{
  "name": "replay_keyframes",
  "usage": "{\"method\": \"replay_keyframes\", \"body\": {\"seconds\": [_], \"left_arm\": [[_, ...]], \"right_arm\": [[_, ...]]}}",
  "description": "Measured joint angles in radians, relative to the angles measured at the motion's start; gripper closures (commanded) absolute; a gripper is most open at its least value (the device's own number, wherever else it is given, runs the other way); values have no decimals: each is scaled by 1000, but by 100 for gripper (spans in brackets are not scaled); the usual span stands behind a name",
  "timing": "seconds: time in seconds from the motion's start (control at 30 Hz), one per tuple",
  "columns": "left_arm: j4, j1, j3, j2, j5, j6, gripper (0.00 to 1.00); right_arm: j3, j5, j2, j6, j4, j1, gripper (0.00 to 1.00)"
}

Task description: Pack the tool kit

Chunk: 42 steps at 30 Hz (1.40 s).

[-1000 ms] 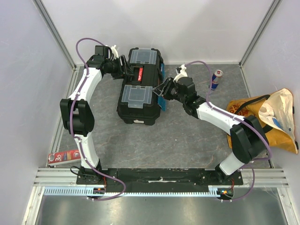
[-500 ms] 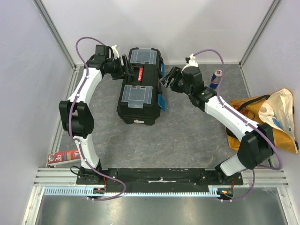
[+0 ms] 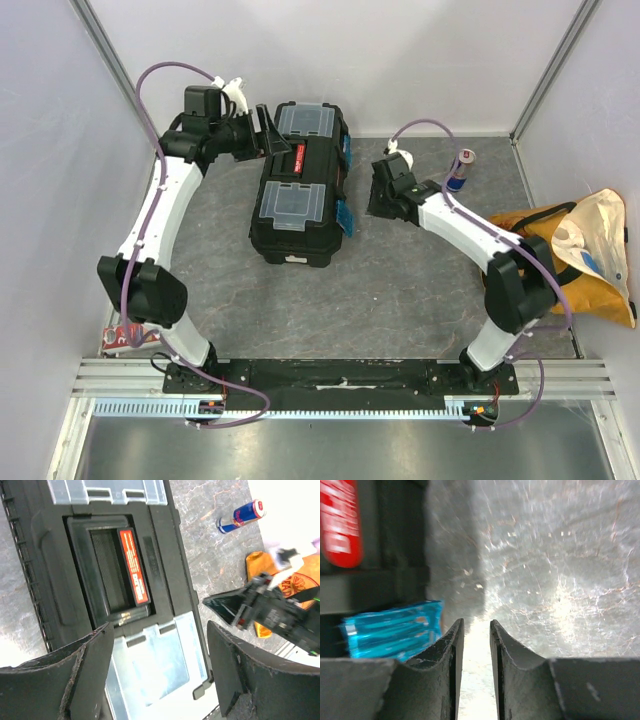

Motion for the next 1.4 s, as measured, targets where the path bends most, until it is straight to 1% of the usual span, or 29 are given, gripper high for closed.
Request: {"method": "replay_keyframes", "body": {"seconds": [0.1, 0.23, 0.33, 0.57, 0.67, 0.77, 0.8, 0.83, 0.87, 0.93, 1.0, 1.1, 1.13, 1.27, 1.4], "left_arm": [[-23, -1, -39, -49, -23, 0, 20], [-61, -1, -109, -58, -57, 1, 20], [-91, 1, -180, -58, -63, 8, 21], [-94, 17, -262, -60, -47, 25, 23], [-86, 26, -275, -60, -20, 33, 25], [-72, 34, -295, -66, 0, 38, 27], [-69, 35, -302, -68, 5, 39, 30], [-62, 38, -311, -70, 12, 39, 37], [-54, 42, -321, -73, 20, 39, 42], [-31, 51, -341, -81, 43, 38, 46], [-5, 54, -364, -93, 51, 35, 48], [54, 62, -415, -117, 74, 24, 51], [77, 66, -434, -126, 85, 18, 54], [165, 93, -508, -155, 146, -11, 59], [254, 118, -573, -169, 208, -49, 61]], "right_arm": [[0, -29, 79, -29, -42, 0, 69], [3, -81, 143, -72, -59, 0, 72], [31, -116, 185, -97, -63, 1, 73], [76, -184, 256, -146, -58, 3, 74], [80, -221, 272, -159, -46, 7, 78], [80, -235, 280, -169, -24, 19, 87], [80, -236, 283, -169, -19, 21, 89], [80, -239, 286, -170, -13, 21, 92], [80, -244, 290, -167, -3, 21, 94], [80, -248, 301, -164, 20, 20, 98], [80, -248, 315, -163, 36, 20, 100], [82, -257, 337, -174, 52, 22, 100], [82, -259, 342, -174, 53, 23, 100], [83, -256, 354, -173, 57, 27, 100], [83, -256, 359, -166, 63, 30, 100]]}}
